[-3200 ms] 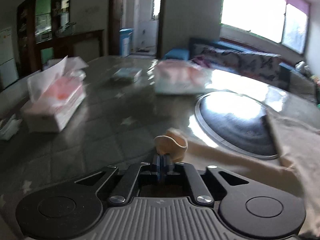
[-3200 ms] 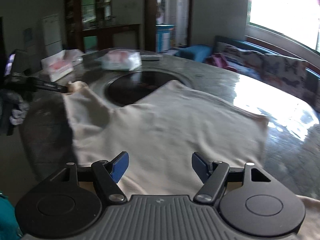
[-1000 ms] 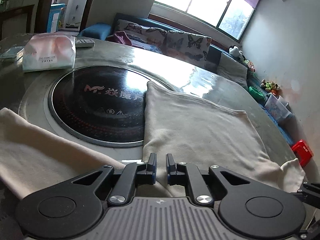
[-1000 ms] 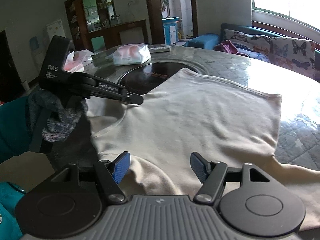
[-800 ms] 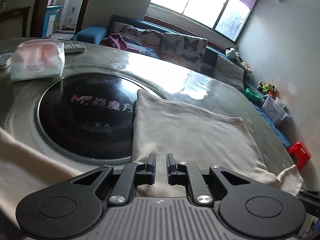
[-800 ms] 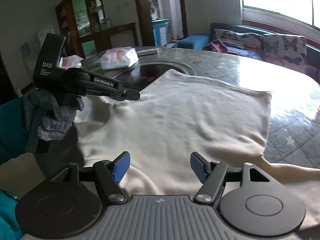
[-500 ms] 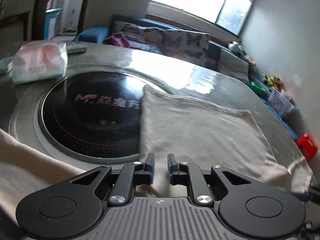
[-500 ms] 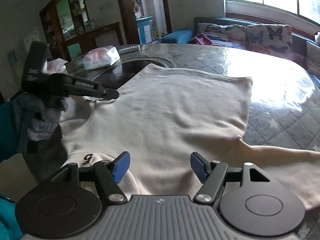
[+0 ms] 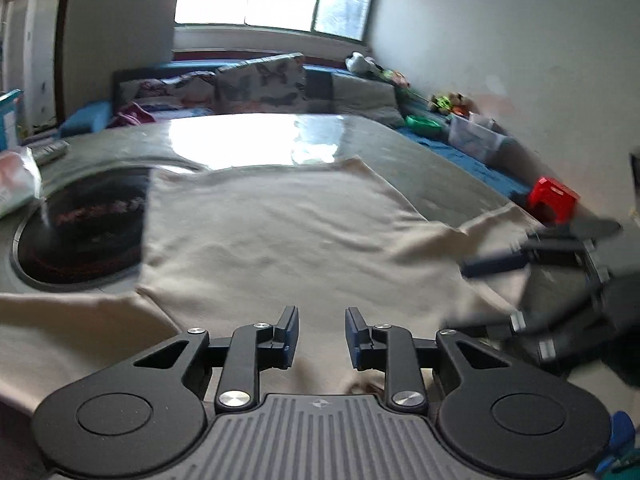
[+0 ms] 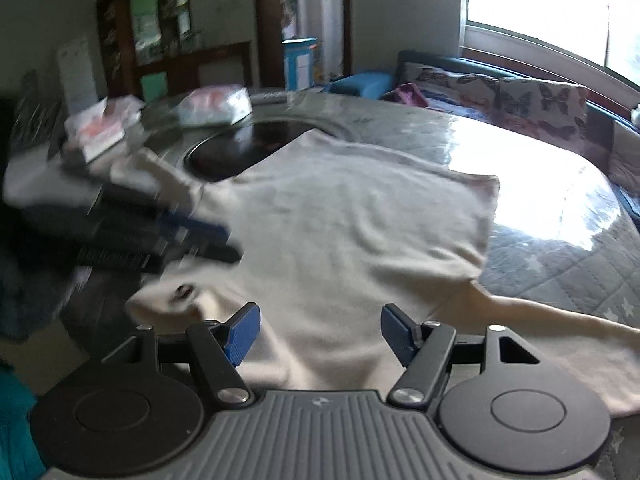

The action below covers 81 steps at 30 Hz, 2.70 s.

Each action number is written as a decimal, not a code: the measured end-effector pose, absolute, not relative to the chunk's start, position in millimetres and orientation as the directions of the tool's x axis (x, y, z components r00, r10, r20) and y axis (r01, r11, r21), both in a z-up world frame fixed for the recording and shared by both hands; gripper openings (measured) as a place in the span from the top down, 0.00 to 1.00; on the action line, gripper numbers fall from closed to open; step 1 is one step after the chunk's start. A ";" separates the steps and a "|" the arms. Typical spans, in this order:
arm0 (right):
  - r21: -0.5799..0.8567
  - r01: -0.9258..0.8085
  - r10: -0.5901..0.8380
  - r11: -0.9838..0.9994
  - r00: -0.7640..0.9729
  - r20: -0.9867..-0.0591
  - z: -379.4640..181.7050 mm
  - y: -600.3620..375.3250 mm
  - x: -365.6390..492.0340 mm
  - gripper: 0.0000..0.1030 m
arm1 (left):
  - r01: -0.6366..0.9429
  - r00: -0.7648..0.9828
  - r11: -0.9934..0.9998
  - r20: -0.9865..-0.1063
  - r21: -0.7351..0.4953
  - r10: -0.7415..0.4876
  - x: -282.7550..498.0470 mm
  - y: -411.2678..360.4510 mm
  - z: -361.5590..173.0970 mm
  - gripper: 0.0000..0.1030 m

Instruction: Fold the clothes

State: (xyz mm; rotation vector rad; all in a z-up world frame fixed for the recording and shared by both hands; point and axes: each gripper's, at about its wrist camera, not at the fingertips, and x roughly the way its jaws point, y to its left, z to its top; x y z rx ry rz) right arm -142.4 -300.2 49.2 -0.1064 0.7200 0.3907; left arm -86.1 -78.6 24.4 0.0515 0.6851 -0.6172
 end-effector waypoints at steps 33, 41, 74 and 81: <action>0.081 -0.237 0.231 0.968 0.718 -0.656 39.7 -348.5 -50.6 0.33 | 0.599 0.582 0.789 -0.603 -0.136 -0.546 -95.7 -79.9 15.5 0.68; 0.029 -0.108 0.101 0.994 0.756 -0.647 45.7 -387.2 -114.1 0.35 | 0.607 0.578 0.783 -0.601 -0.137 -0.553 -93.3 -87.4 22.7 0.68; 0.083 0.390 -0.284 0.917 0.786 -0.549 36.3 -516.5 -159.3 0.93 | 0.701 0.509 0.703 -0.611 -0.114 -0.607 -89.9 -170.9 20.8 0.68; 0.090 0.377 -0.266 0.922 0.784 -0.560 39.5 -519.5 -156.7 0.93 | 0.727 0.499 0.680 -0.608 -0.095 -0.618 -95.7 -180.5 16.8 0.67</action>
